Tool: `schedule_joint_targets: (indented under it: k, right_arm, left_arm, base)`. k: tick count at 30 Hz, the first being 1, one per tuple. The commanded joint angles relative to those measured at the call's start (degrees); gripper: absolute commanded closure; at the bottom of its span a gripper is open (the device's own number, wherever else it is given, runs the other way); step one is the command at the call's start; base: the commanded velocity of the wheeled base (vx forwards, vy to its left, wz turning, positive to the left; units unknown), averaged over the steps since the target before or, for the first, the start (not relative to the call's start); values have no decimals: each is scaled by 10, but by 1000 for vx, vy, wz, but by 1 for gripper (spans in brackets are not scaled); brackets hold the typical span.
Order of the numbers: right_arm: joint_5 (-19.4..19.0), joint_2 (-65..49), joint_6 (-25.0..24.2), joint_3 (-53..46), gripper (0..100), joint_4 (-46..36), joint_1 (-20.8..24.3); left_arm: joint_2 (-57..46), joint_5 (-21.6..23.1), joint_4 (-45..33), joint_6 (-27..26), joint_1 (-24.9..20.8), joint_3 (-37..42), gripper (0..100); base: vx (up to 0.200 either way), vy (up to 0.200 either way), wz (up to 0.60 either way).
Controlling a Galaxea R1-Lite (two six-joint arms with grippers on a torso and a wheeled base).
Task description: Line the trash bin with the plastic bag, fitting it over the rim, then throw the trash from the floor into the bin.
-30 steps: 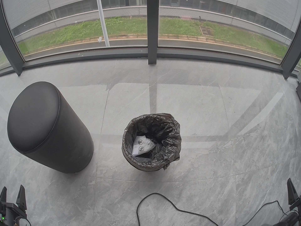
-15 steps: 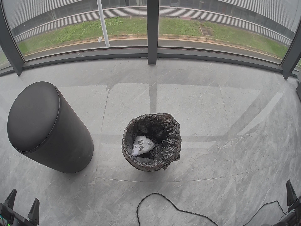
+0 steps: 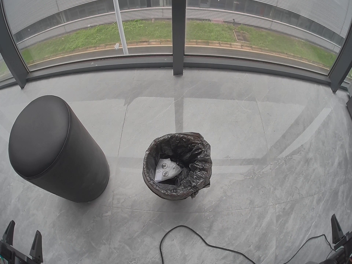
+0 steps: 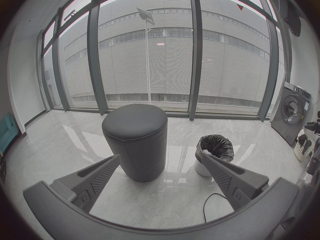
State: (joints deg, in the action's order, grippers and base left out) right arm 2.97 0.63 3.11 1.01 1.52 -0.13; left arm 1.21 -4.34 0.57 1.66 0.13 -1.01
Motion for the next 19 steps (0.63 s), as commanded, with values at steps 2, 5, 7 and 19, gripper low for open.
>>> schedule_joint_targets:
  k: [2, 5, 7, 19]
  right_arm:
    - [38, -1, -66, -2, 0, -6, -1]
    - [22, -3, -49, -3, 0, -6, -1]
    - [-17, -3, -31, -10, 0, -12, 0]
    - [-29, -4, -24, -10, 0, -15, 0]
  left_arm:
    - [-12, -5, 0, 0, -4, 10, 0]
    - [-12, 2, -4, -15, -4, 10, 0]
    - [-12, 27, -3, -27, -4, 10, 0]
    - [-12, 30, -2, -17, -4, 10, 0]
  base:
    - [0, 0, 0]
    - [0, 0, 0]
    - [0, 0, 0]
    - [0, 0, 0]
